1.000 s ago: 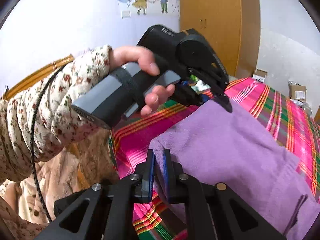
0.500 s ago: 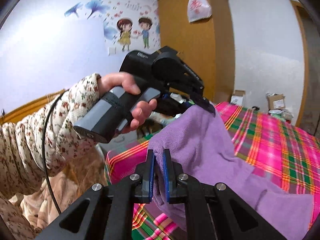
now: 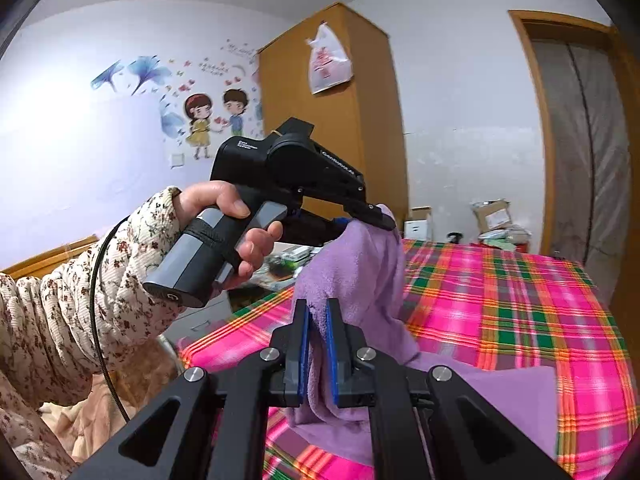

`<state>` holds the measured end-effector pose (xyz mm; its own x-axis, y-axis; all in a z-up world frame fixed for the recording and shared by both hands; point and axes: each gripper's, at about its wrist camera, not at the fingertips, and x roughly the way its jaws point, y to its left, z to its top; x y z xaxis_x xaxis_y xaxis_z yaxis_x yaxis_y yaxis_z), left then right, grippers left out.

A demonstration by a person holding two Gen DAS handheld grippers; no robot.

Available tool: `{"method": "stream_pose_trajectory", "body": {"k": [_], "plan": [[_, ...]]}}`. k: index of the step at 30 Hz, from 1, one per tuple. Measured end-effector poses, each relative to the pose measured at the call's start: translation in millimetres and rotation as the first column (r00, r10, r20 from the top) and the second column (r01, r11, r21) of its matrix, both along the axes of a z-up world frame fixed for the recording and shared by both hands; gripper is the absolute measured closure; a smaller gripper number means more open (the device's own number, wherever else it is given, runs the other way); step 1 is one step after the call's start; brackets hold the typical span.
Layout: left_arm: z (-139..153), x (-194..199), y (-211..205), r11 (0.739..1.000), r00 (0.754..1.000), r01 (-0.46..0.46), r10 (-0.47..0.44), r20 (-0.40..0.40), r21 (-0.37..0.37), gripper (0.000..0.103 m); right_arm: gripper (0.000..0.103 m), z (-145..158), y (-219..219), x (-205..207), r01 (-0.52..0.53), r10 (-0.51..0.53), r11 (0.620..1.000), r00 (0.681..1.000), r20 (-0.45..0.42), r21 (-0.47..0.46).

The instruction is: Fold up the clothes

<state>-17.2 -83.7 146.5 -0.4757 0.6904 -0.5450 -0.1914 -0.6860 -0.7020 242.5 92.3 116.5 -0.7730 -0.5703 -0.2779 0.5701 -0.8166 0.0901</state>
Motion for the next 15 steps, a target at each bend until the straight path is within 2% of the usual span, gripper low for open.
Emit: {"method": "stream_pose_trajectory", "body": {"k": [7, 15], "plan": [[3.8, -6.5, 48.4, 0.997, 0.998, 0.069, -0.069, 0.003, -0.018, 0.087, 0.095, 4.0, 36.4, 3.2, 0.087, -0.087, 0.996, 0.996, 0.003, -0.03], [-8.8, -19.8, 103.3, 0.989, 0.989, 0.147, -0.146, 0.035, -0.026, 0.087, 0.095, -3.7, 79.0, 2.2, 0.185, -0.184, 0.981, 0.982, 0.033, -0.054]]}}
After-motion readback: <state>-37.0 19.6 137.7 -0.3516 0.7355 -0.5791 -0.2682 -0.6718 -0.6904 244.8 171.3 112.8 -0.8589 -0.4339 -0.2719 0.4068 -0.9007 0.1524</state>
